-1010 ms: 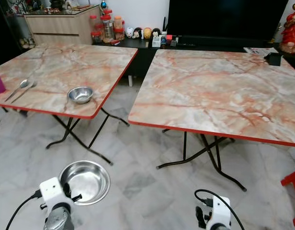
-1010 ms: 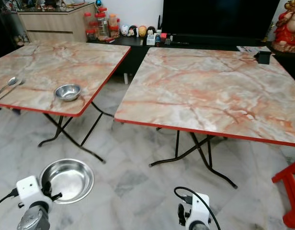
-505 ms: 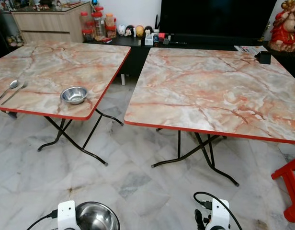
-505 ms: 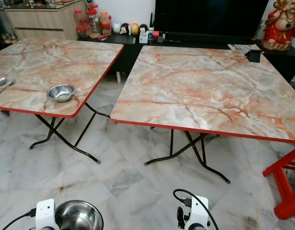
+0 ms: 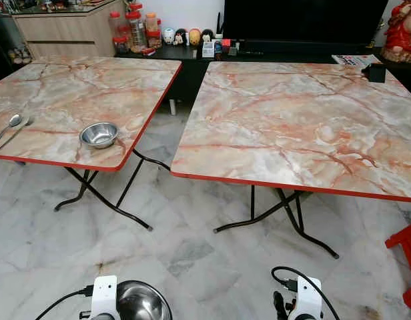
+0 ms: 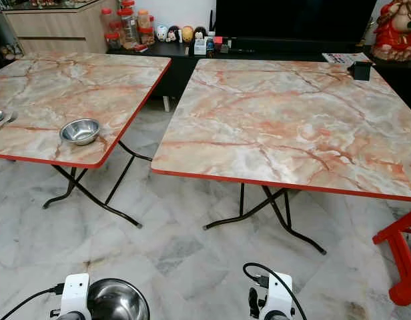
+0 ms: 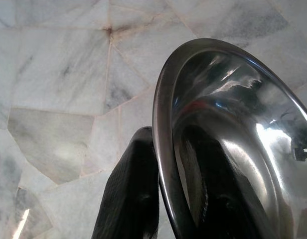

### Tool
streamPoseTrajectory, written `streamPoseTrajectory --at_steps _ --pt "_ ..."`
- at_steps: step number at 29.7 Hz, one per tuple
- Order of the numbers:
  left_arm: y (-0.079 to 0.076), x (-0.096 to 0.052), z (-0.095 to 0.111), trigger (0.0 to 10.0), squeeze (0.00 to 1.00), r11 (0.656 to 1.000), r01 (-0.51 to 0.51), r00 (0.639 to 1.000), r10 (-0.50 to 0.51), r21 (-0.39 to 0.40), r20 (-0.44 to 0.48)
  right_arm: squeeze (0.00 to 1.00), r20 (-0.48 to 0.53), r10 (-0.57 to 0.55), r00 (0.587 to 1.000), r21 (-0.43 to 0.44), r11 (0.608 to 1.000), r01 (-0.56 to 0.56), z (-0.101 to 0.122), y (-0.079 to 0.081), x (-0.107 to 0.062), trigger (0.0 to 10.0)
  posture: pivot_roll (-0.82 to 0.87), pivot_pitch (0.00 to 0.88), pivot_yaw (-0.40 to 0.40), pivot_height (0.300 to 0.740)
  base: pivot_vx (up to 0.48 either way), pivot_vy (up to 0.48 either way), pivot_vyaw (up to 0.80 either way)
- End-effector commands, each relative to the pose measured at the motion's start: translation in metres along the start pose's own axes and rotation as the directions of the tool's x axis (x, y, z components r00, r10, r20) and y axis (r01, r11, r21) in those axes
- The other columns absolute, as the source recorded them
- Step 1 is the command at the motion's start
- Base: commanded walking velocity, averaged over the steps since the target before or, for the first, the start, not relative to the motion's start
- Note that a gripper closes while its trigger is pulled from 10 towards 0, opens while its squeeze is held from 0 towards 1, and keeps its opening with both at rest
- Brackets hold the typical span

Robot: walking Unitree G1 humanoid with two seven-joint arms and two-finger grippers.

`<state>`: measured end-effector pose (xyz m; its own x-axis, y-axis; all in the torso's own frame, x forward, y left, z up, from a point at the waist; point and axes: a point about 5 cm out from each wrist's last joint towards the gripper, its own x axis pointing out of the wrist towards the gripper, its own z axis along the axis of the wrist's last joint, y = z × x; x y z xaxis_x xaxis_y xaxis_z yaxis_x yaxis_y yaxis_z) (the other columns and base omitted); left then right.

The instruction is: Setting the table

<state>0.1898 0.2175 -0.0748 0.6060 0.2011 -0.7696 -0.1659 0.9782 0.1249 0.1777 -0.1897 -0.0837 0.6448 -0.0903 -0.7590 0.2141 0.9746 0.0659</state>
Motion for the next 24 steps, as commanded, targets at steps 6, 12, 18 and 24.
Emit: streamPoseTrajectory --at_steps 6,12,18,24 --pt "0.0002 -0.0022 -0.0148 10.0 0.00 0.999 -0.005 0.998 0.008 0.033 -0.067 0.00 -0.006 0.002 1.000 -0.013 1.000 -0.002 -0.0018 -0.0003 -0.0005 10.0 -0.03 0.000 0.001 0.740 0.000 -0.292 0.00" --pt "-0.0020 -0.0016 -0.0114 10.0 0.00 0.999 -0.004 0.998 0.006 0.032 -0.055 0.00 0.001 -0.014 1.000 0.018 1.000 0.014 -0.0001 -0.0027 -0.0003 10.0 -0.04 0.000 0.001 0.740 0.000 -0.372 0.00" --pt "-0.0038 -0.0012 -0.0095 10.0 0.00 1.000 -0.003 0.999 0.004 0.031 -0.047 0.00 0.005 -0.019 1.000 0.022 1.000 0.019 0.0014 -0.0043 -0.0001 10.0 -0.04 0.000 0.000 0.740 0.000 -0.398 0.00" --pt "-0.0061 -0.0005 -0.0062 10.0 0.00 1.000 0.001 0.999 0.000 0.028 -0.038 0.00 0.006 -0.027 1.000 0.026 0.999 0.027 0.0011 -0.0072 -0.0005 10.0 -0.05 0.000 -0.003 0.740 0.000 -0.398 0.00"
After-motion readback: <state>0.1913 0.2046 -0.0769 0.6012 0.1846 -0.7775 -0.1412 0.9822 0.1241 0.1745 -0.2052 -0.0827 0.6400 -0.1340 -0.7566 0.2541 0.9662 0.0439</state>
